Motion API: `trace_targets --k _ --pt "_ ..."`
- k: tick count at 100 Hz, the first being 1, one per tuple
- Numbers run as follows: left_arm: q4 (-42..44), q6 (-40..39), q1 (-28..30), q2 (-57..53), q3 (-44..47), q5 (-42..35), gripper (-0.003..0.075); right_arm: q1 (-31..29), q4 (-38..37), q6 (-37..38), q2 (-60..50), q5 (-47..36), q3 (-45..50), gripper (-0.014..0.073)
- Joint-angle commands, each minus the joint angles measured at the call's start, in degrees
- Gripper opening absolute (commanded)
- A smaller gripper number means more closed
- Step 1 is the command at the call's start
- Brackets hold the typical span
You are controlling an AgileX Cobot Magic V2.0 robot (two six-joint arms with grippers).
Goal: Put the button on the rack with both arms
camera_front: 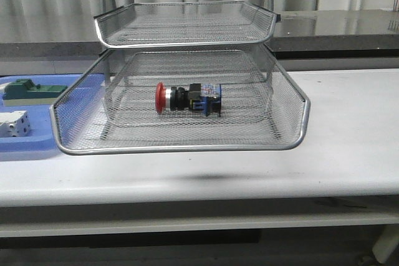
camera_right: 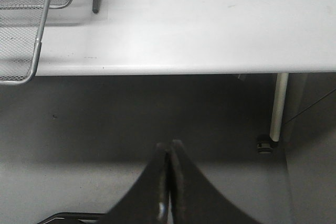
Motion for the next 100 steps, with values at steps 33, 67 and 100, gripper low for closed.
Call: trace_targets --k 33,67,100 --pt "-0.51 -0.13 0.2 0.41 -1.64 -4.53 -0.002 -0.02 7.19 -0.4 2.84 -9.86 -1.66 -0.0067" --pt "-0.51 -0.13 0.2 0.41 -1.64 -4.53 -0.002 0.17 26.07 -11.19 19.98 -11.12 -1.66 -0.0067" --pt "-0.51 -0.13 0.2 0.41 -1.64 -4.53 -0.002 9.52 30.39 -15.25 34.17 -19.72 -1.66 -0.0066"
